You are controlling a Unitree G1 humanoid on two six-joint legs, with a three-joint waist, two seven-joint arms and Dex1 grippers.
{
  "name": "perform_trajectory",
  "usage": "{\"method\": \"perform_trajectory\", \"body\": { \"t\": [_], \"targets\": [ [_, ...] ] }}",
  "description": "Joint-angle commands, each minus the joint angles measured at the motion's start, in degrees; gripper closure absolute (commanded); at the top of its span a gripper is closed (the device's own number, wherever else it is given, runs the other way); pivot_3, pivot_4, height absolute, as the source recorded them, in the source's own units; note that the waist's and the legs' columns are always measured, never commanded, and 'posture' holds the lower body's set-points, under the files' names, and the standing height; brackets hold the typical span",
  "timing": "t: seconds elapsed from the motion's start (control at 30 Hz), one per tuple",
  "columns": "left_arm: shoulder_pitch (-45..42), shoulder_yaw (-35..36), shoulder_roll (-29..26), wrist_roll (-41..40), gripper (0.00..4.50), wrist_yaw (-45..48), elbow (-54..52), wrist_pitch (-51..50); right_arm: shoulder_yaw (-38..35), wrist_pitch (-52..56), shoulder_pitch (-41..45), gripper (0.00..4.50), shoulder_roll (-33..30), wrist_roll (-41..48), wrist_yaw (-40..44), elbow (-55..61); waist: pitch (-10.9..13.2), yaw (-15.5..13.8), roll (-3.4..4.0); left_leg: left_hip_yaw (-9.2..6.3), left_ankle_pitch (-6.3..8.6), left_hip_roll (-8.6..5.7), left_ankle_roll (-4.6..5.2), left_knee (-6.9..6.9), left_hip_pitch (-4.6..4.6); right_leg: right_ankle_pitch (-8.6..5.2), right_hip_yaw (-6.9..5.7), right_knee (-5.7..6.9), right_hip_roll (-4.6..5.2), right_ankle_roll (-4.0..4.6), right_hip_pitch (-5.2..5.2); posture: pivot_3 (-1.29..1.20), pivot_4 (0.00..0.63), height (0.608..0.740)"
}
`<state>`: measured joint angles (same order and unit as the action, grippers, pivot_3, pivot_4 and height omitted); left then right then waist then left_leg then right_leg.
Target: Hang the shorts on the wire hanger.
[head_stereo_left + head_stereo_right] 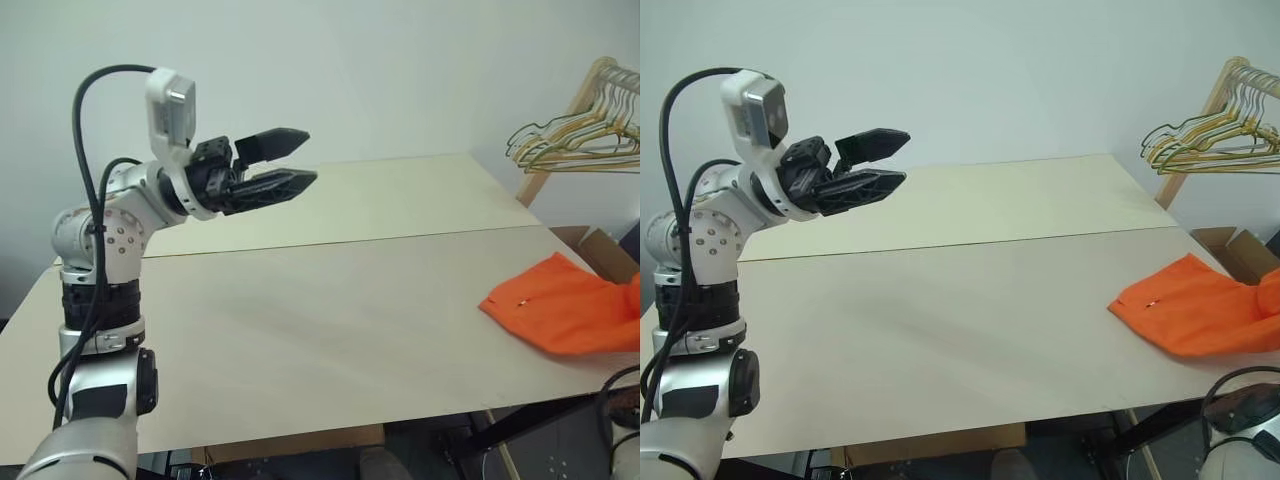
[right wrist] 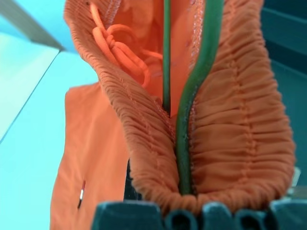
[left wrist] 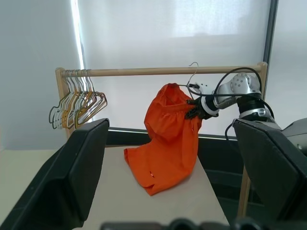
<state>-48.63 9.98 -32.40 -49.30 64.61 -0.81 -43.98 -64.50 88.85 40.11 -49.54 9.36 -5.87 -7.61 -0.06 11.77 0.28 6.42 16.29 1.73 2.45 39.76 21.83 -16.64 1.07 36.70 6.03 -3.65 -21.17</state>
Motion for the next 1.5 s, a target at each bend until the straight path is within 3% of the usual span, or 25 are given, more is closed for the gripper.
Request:
{"method": "perform_trajectory", "body": {
  "t": [0.03, 0.27, 0.37, 0.5, 0.7, 0.73, 0.9, 1.03, 1.13, 1.23, 1.33, 1.5],
  "targets": [
    [-0.24, 0.17, -0.77, -0.08, 0.03, -0.4, -1.92, 0.63, -3.69, -4.3, 3.54, 4.5, -3.2, -2.15, -2.05, -3.77, 0.0, -0.01, 0.0, 0.0, 0.0, 0.0, 0.0, 0.0, 0.01, 0.0, 0.0, -0.01, 0.0, 0.0, 0.0, -0.22, 0.0, 0.74],
    [0.13, -0.09, -1.32, 0.08, 0.03, -0.14, -2.56, 0.7, -3.98, -7.33, 2.51, 4.5, -3.49, -5.02, -4.31, -8.59, 0.01, 0.03, 0.01, 0.05, 0.0, 0.0, -0.01, -0.03, -0.02, -0.01, 0.06, -0.06, 0.0, -0.01, 0.02, -0.21, 0.0, 0.74],
    [0.18, -0.35, -1.53, 0.2, 0.0, -0.03, -2.72, 0.8, -3.79, -7.64, 2.12, 3.7, -2.22, -5.14, -4.38, -7.99, 0.01, 0.05, 0.01, 0.06, -0.01, 0.01, -0.02, -0.03, -0.05, -0.01, 0.08, -0.06, 0.0, -0.01, 0.05, -0.21, 0.0, 0.74],
    [0.03, -0.56, -1.7, 0.19, 0.0, -0.04, -2.76, 0.81, -1.69, -10.8, 0.65, 2.3, -1.22, -6.16, -5.07, -5.56, 0.01, 0.0, 0.0, 0.06, -0.01, 0.01, -0.02, -0.03, -0.13, -0.01, 0.08, -0.07, 0.0, -0.02, 0.12, -0.21, 0.0, 0.74],
    [-0.09, -0.73, -2.07, 0.21, 0.0, -0.18, -2.8, 0.76, 6.07, -20.17, -3.15, 0.22, -0.77, -9.06, -7.1, 0.65, 0.03, -0.05, 0.07, 0.06, -0.01, 0.0, -0.03, -0.05, -0.12, -0.04, 0.09, -0.09, 0.0, -0.07, 0.12, -0.2, 0.0, 0.74],
    [-0.07, -0.76, -2.17, 0.35, 0.0, -0.28, -2.82, 0.81, 7.93, -22.5, -4.0, 0.05, -0.45, -10.06, -7.93, 2.3, 0.03, -0.05, 0.07, 0.06, -0.01, 0.0, -0.04, -0.06, -0.13, -0.04, 0.1, -0.09, 0.0, -0.07, 0.12, -0.2, 0.0, 0.74],
    [0.46, -0.82, -2.87, 1.09, 0.0, -0.95, -3.3, 0.92, 15.83, -33.15, -5.9, 0.05, 1.82, -15.4, -13.78, 10.84, 0.03, -0.02, 0.07, 0.11, -0.03, 0.01, -0.07, -0.06, -0.21, -0.05, 0.17, -0.02, 0.0, -0.08, 0.12, -0.17, 0.0, 0.74],
    [1.77, -0.41, -3.78, 1.74, 0.0, -2.11, -4.12, 0.64, 27.65, -44.57, -7.84, 0.05, 4.6, -21.64, -17.72, 20.27, 0.04, -0.06, 0.09, 0.15, -0.05, 0.02, -0.12, -0.13, -0.32, -0.05, 0.27, 0.01, -0.02, -0.08, 0.12, -0.14, 0.0, 0.74],
    [4.13, -0.35, -4.52, 3.66, 0.0, -3.39, -5.47, 2.06, 35.53, -56.77, -8.0, 0.05, 7.4, -21.82, -15.7, 23.86, 0.05, -0.15, 0.06, 0.19, -0.07, 0.03, -0.15, -0.17, -0.4, -0.05, 0.4, 0.02, -0.08, -0.08, 0.12, -0.12, 0.0, 0.74],
    [8.47, 0.8, -3.13, 6.48, 0.0, -7.72, -8.37, 6.21, 43.7, -62.37, -7.31, 0.05, 11.32, -11.55, -0.51, 25.98, 0.16, -0.4, -0.14, 0.19, -0.07, 0.03, -0.16, -0.27, -0.56, -0.05, 0.56, -0.03, -0.17, -0.08, 0.21, -0.08, 0.0, 0.74],
    [12.11, 0.43, -5.16, 8.24, 0.0, -8.89, -11.76, 6.75, 48.77, -62.73, -7.6, 0.05, 15.65, -1.31, 12.2, 28.29, 0.36, -1.48, -0.47, 0.16, -0.06, 0.12, -0.14, -0.36, -0.72, -0.03, 0.77, -0.13, -0.35, -0.05, 0.42, -0.04, 0.0, 0.74],
    [19.19, 1.52, -10.58, 6.77, 0.0, -8.29, -19.58, 3.78, 57.09, -63.42, -12.66, 0.05, 13.68, 9.92, 35.47, 29.84, 0.48, -6.38, -0.62, 0.13, 0.0, 0.1, -0.12, -0.55, -0.47, -0.03, 0.88, -0.07, -0.38, -0.05, 0.23, 0.06, 0.0, 0.74]
  ]
}}
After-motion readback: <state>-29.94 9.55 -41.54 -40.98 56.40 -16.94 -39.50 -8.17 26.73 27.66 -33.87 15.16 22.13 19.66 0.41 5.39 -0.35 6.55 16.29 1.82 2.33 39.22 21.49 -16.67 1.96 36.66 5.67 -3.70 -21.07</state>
